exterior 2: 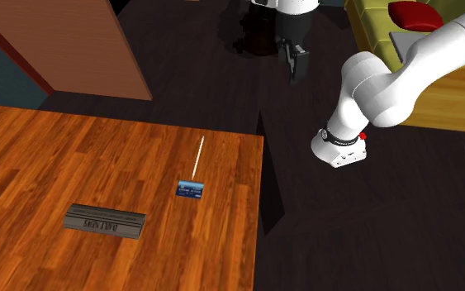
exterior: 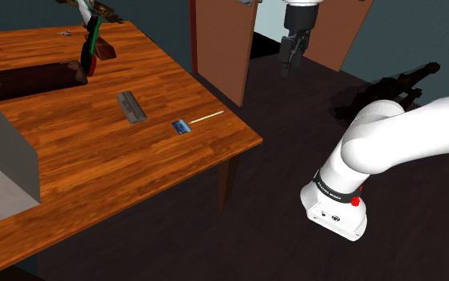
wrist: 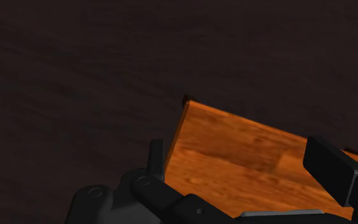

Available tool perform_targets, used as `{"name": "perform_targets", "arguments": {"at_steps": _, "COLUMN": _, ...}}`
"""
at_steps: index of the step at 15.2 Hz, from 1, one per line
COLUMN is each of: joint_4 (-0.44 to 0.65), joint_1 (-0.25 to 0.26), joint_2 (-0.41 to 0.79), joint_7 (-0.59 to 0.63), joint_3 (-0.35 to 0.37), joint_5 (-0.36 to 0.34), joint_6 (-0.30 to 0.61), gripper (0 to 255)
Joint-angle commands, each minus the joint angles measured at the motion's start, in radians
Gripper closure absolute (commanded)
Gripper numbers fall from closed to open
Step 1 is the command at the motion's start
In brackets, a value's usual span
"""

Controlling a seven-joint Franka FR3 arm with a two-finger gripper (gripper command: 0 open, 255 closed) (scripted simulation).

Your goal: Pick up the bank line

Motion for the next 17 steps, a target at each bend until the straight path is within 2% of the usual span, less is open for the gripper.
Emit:
{"name": "perform_targets", "arguments": {"at_steps": 1, "joint_4": 0.000, "joint_1": 0.000, "joint_2": 0.000, "joint_7": 0.000, "joint_3": 0.000, "joint_5": 0.000, "joint_6": 0.000, "gripper": 0}}
{"name": "perform_targets", "arguments": {"at_steps": 9, "joint_4": 0.122, "joint_1": 0.025, "joint_2": 0.348, "joint_7": 0.158, "joint_3": 0.085, "joint_5": 0.094, "joint_6": 0.109, "gripper": 0}}
{"name": "perform_targets", "arguments": {"at_steps": 17, "joint_4": 0.326, "joint_1": 0.045, "joint_2": 0.712, "joint_7": 0.294, "joint_3": 0.138, "joint_5": 0.153, "joint_6": 0.161, "gripper": 0}}
